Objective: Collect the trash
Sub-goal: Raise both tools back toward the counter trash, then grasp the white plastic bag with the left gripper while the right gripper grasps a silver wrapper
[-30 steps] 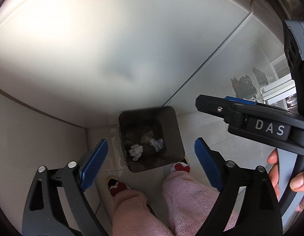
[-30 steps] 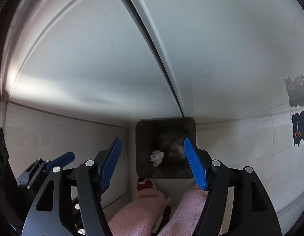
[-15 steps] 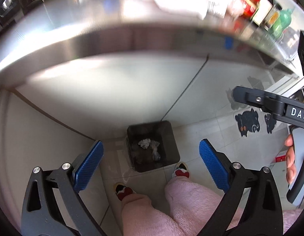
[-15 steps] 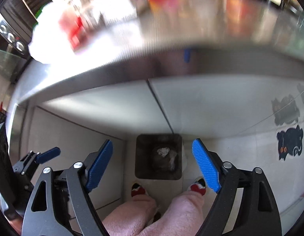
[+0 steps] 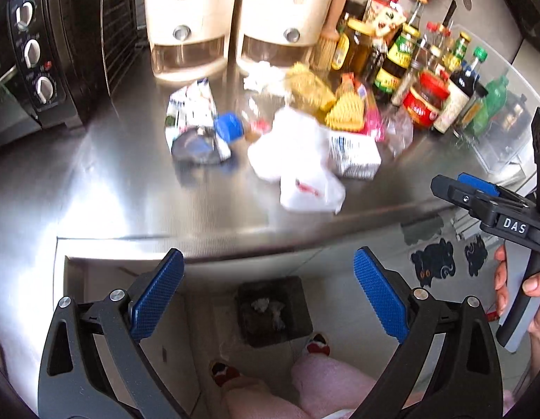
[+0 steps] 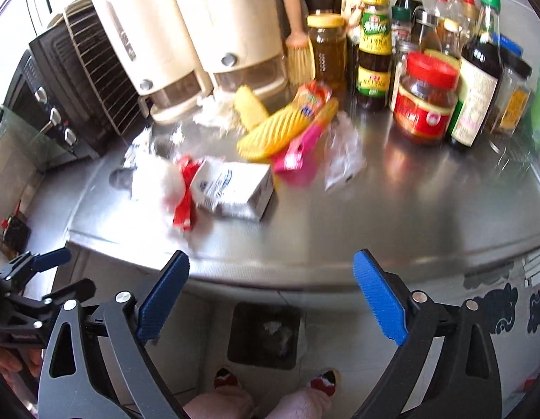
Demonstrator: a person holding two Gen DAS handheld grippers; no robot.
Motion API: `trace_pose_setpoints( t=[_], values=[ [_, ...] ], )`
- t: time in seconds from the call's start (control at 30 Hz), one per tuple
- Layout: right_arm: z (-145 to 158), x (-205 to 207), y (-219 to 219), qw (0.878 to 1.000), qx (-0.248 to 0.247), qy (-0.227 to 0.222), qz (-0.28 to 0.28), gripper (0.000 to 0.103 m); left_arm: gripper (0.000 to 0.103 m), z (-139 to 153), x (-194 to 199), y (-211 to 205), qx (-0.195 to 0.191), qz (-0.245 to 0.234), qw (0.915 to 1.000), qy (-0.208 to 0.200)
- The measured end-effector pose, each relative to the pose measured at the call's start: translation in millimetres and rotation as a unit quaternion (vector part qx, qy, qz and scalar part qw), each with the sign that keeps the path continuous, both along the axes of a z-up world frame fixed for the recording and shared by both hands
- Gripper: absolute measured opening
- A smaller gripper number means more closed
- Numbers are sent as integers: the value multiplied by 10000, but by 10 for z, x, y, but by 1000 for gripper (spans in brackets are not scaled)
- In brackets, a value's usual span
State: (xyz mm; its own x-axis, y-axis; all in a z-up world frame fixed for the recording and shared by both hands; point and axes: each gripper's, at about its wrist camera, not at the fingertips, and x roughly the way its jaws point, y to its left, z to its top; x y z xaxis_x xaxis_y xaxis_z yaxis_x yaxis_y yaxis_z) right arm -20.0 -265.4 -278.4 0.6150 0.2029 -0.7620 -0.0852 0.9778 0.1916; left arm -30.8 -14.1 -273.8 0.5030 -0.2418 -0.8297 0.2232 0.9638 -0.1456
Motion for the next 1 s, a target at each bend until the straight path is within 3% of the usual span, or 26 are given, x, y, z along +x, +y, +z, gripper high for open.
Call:
trace_pose_setpoints(
  t=[0.33, 0.5, 0.57, 0.8, 0.87, 0.93, 1.0],
  values=[
    [265, 563, -238, 9991, -202, -239, -288, 96, 92, 256, 516, -118, -143, -77, 9997, -191],
    [121, 863, -391, 9986, -260, -101, -447, 96, 84, 115, 812, -292, -120, -141, 9998, -1],
    [27, 988, -453, 9984, -259, 11, -498, 94, 76, 10, 903, -338, -61, -140, 9998, 105],
    [-307, 1334, -546, 9976, -307, 457, -426, 74, 69, -292, 1131, -440, -42, -147, 9985, 518],
    [-377, 1377, -549, 9973, -261, 568, -394, 66, 62, -350, 1157, -444, -34, -163, 9980, 608],
    [-431, 1407, -545, 9970, -253, 645, -350, 45, 55, -376, 1170, -440, -51, -184, 9977, 645],
    [-468, 1415, -539, 9969, -232, 685, -301, 33, 49, -372, 1173, -438, -82, -219, 9976, 648]
  ],
)
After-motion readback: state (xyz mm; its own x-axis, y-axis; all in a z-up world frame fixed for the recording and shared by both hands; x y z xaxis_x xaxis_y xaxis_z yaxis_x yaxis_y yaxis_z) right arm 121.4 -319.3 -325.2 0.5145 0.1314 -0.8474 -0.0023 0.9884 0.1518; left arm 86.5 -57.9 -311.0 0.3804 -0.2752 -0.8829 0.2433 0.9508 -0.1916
